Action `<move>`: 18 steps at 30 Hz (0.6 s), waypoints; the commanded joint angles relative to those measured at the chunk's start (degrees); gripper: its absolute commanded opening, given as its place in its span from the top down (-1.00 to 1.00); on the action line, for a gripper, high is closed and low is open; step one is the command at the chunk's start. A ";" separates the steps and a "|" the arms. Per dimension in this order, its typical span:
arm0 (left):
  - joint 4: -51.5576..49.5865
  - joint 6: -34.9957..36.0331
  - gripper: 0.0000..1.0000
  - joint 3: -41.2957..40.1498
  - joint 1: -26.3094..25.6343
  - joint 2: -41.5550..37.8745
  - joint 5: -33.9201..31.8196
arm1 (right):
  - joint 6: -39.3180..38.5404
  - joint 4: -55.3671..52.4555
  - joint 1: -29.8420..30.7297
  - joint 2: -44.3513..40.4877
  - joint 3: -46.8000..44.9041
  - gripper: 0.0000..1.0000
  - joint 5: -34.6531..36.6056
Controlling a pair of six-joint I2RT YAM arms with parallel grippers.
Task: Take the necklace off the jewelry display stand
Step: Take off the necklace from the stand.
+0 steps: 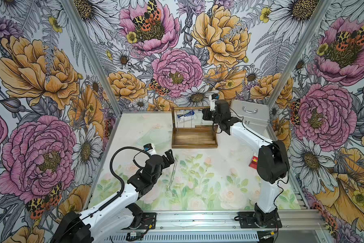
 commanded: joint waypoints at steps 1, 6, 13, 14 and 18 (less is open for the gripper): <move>1.38 -0.33 -0.97 -0.67 0.54 0.13 1.00 | -0.56 0.29 -0.13 1.01 1.91 0.85 0.78; 1.39 -0.35 -0.97 -0.67 0.65 0.18 1.10 | -0.56 0.29 -0.13 0.69 1.77 0.93 1.34; 1.48 -0.33 -0.97 -0.58 0.63 0.44 1.31 | -1.17 0.29 -0.22 -0.48 1.03 1.00 2.12; 1.47 -0.34 -0.97 -0.58 0.64 0.44 1.27 | -1.24 0.29 -0.27 -0.80 0.78 1.00 2.25; 1.45 -0.42 -0.97 -0.58 0.63 0.44 1.35 | -1.70 0.29 -0.48 -2.17 -0.06 1.00 2.90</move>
